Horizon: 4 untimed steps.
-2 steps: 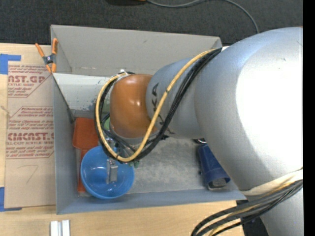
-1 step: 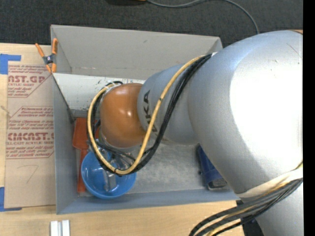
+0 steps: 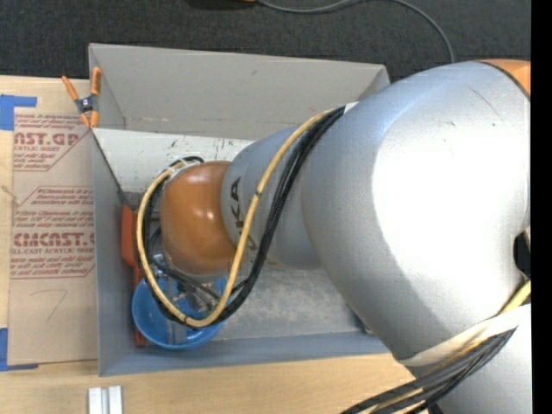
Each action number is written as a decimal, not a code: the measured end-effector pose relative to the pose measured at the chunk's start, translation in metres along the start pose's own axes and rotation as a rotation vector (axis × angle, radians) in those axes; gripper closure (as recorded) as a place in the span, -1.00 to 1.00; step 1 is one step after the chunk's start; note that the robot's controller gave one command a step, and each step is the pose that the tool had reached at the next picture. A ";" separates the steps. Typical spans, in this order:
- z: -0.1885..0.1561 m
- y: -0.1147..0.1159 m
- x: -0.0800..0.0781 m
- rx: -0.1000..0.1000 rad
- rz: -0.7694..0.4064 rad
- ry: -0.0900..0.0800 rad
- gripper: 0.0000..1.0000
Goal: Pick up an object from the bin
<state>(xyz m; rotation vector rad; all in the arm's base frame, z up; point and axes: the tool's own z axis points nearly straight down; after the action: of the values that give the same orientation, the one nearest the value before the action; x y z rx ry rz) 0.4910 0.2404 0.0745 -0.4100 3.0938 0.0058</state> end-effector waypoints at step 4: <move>-0.005 -0.017 -0.009 0.001 -0.015 -0.004 -1.00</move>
Offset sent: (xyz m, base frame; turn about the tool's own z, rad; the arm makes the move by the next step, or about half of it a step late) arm 0.0022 -0.0554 -0.0045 -0.2141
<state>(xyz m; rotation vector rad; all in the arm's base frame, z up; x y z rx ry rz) 0.5043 0.2259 0.0798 -0.4323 3.0864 0.0049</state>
